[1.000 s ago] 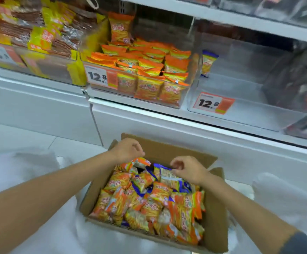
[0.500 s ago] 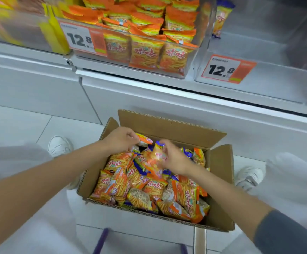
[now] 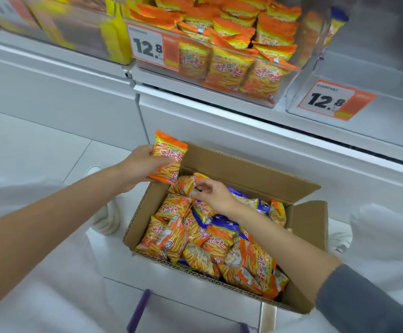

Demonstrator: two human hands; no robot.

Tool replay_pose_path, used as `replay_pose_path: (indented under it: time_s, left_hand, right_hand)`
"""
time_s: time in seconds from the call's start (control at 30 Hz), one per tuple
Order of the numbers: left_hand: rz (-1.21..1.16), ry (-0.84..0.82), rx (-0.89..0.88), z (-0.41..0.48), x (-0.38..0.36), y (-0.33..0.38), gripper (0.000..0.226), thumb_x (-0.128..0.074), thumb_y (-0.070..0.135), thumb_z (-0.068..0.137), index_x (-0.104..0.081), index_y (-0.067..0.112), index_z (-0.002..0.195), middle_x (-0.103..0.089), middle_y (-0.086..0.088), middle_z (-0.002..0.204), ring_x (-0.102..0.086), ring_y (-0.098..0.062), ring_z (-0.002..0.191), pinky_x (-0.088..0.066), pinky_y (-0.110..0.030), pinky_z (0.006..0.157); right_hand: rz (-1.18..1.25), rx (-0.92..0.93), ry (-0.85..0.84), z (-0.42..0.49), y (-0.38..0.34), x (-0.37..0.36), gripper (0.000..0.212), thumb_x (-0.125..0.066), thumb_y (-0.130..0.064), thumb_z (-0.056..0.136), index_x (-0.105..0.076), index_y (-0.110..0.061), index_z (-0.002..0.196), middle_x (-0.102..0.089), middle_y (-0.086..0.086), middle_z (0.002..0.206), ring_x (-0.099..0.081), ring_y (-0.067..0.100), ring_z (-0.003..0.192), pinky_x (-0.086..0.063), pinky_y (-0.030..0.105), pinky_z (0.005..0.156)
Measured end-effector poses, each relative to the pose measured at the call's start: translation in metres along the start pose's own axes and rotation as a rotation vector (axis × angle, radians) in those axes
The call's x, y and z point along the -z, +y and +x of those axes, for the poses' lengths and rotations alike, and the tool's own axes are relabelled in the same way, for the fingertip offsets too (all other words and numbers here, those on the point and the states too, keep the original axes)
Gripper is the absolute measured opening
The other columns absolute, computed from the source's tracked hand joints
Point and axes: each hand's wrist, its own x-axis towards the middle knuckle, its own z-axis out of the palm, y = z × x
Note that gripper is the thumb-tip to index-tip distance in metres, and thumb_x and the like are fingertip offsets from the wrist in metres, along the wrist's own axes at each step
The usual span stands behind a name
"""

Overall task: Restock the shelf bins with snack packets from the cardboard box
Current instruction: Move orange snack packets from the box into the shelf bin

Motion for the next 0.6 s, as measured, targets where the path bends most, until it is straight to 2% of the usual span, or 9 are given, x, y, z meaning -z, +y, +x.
replay_pose_path:
  time_s: [0.03, 0.1, 0.17, 0.27, 0.33, 0.4, 0.47, 0.53, 0.6]
  left_hand:
    - [0.001, -0.001, 0.003, -0.001, 0.002, -0.002, 0.026, -0.068, 0.024, 0.09, -0.065, 0.015, 0.114, -0.074, -0.004, 0.102, -0.071, -0.018, 0.091, -0.056, -0.029, 0.076]
    - [0.009, 0.002, 0.002, -0.003, 0.004, -0.005, 0.025, -0.068, 0.025, 0.089, -0.065, 0.016, 0.113, -0.074, -0.002, 0.101, -0.072, -0.016, 0.09, -0.056, -0.028, 0.075]
    - [0.03, -0.012, -0.005, -0.004, 0.002, -0.004, 0.026, -0.068, 0.026, 0.089, -0.064, 0.016, 0.113, -0.074, -0.002, 0.101, -0.071, -0.017, 0.09, -0.057, -0.03, 0.079]
    - [0.049, -0.007, -0.006, -0.003, -0.003, -0.001, 0.027, -0.07, 0.025, 0.088, -0.064, 0.017, 0.113, -0.073, -0.002, 0.102, -0.071, -0.016, 0.09, -0.057, -0.03, 0.079]
    - [0.043, -0.012, -0.006, -0.002, -0.009, 0.003, 0.026, -0.069, 0.024, 0.088, -0.063, 0.017, 0.113, -0.073, -0.002, 0.103, -0.071, -0.016, 0.089, -0.056, -0.029, 0.077]
    - [0.036, -0.017, -0.01, -0.001, -0.017, 0.006, 0.026, -0.068, 0.025, 0.089, -0.061, 0.018, 0.114, -0.072, -0.002, 0.104, -0.07, -0.015, 0.089, -0.056, -0.03, 0.075]
    - [0.03, -0.021, -0.022, 0.0, -0.026, 0.011, 0.029, -0.066, 0.025, 0.09, -0.057, 0.02, 0.117, -0.07, 0.0, 0.105, -0.068, -0.015, 0.09, -0.054, -0.028, 0.069]
    - [0.023, -0.049, -0.035, 0.0, -0.037, 0.016, 0.03, -0.066, 0.025, 0.091, -0.055, 0.022, 0.119, -0.069, 0.0, 0.107, -0.068, -0.017, 0.092, -0.055, -0.03, 0.07]
    - [0.021, -0.1, -0.04, -0.001, -0.049, 0.021, 0.029, -0.064, 0.025, 0.092, -0.053, 0.023, 0.119, -0.069, -0.001, 0.108, -0.068, -0.018, 0.093, -0.057, -0.032, 0.071]
  right_hand:
    - [-0.002, -0.024, -0.049, 0.004, 0.0, -0.011, 0.052, -0.064, -0.035, 0.093, -0.048, -0.013, 0.137, -0.055, 0.002, 0.128, -0.054, 0.019, 0.118, -0.044, 0.029, 0.094]
    - [0.019, -0.071, -0.048, 0.009, 0.001, -0.03, 0.054, -0.066, -0.037, 0.091, -0.042, -0.015, 0.135, -0.054, 0.002, 0.119, -0.057, 0.024, 0.109, -0.047, 0.034, 0.088]
    - [0.047, -0.094, 0.026, 0.011, 0.004, -0.037, 0.057, -0.072, -0.03, 0.088, -0.041, -0.015, 0.133, -0.05, 0.001, 0.117, -0.057, 0.023, 0.101, -0.05, 0.036, 0.085]
    - [0.161, -0.144, -0.012, 0.012, 0.002, -0.024, 0.059, -0.074, -0.017, 0.086, -0.043, -0.011, 0.135, -0.051, -0.001, 0.116, -0.06, 0.02, 0.099, -0.054, 0.032, 0.08]
    - [0.204, -0.144, 0.001, 0.006, -0.001, 0.003, 0.049, -0.072, -0.01, 0.085, -0.055, -0.004, 0.13, -0.063, 0.006, 0.116, -0.066, 0.02, 0.095, -0.058, 0.034, 0.081]
    - [0.278, -0.118, 0.042, -0.01, -0.006, 0.034, 0.03, -0.07, -0.004, 0.084, -0.067, -0.005, 0.114, -0.07, 0.01, 0.102, -0.067, 0.016, 0.084, -0.057, 0.029, 0.073]
    - [0.369, -0.08, 0.069, -0.031, -0.01, 0.062, 0.022, -0.067, 0.0, 0.084, -0.067, -0.008, 0.104, -0.069, 0.01, 0.098, -0.066, 0.017, 0.082, -0.056, 0.027, 0.071]
    - [0.487, -0.035, 0.107, -0.049, -0.008, 0.082, 0.029, -0.064, 0.004, 0.084, -0.058, -0.009, 0.11, -0.066, 0.011, 0.101, -0.064, 0.02, 0.084, -0.056, 0.032, 0.076]
    - [0.565, 0.013, 0.148, -0.062, -0.004, 0.094, 0.046, -0.061, 0.009, 0.083, -0.05, -0.016, 0.12, -0.063, 0.012, 0.105, -0.061, 0.021, 0.079, -0.055, 0.038, 0.079]
